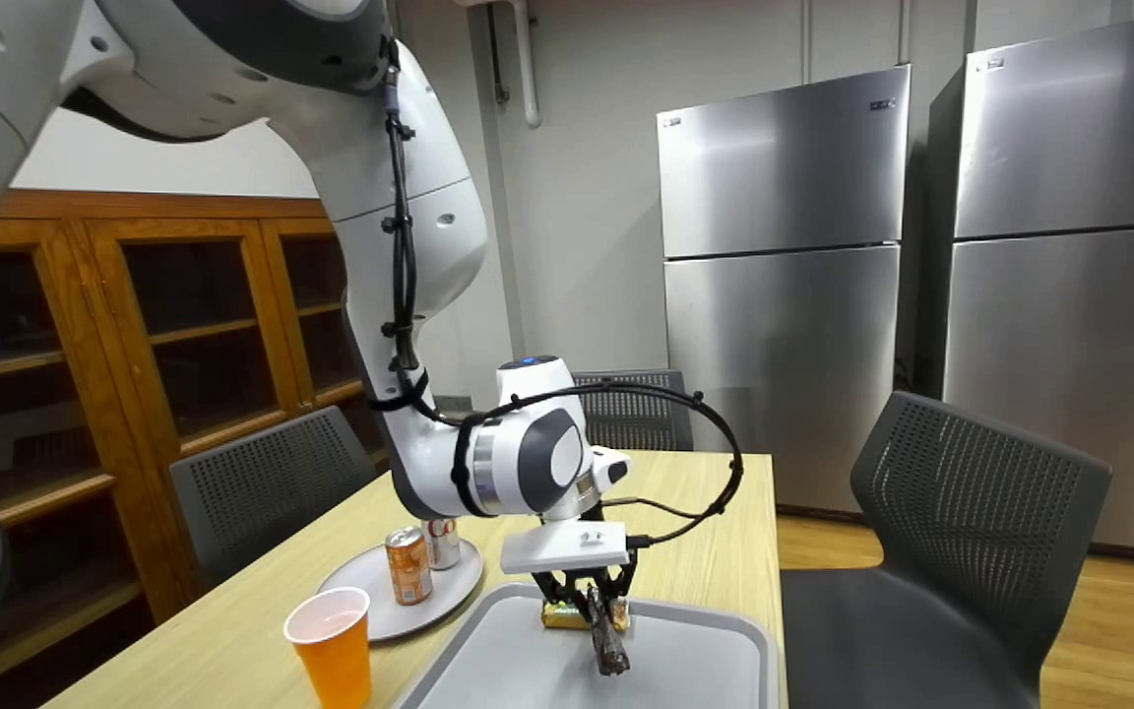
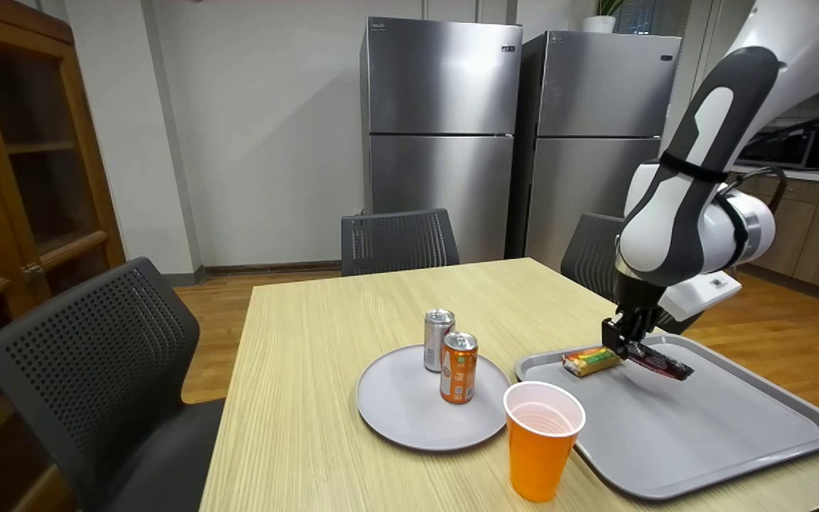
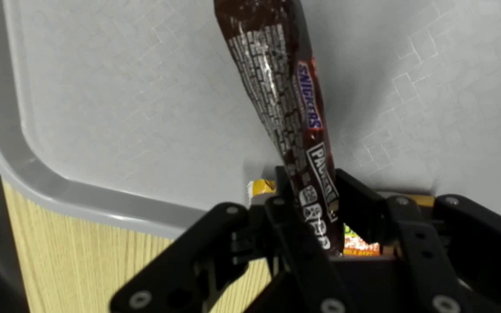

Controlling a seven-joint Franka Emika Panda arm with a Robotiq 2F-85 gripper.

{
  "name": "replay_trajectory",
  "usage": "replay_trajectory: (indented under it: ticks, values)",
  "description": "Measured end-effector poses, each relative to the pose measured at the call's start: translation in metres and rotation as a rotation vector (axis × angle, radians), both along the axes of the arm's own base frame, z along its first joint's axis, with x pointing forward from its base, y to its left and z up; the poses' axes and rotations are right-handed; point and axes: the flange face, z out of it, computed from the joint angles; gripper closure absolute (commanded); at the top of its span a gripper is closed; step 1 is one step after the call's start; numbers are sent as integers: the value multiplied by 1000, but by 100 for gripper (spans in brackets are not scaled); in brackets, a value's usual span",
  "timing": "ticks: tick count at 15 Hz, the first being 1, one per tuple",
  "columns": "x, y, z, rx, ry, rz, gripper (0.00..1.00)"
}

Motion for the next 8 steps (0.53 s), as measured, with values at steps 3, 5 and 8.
replay_trajectory:
  ticks: [3,5,8]
  values:
    - [11,-3,8,-6,-14,-5,93]
    - [19,-6,14,-11,-22,-7,93]
    - [32,-9,22,-19,-34,-10,93]
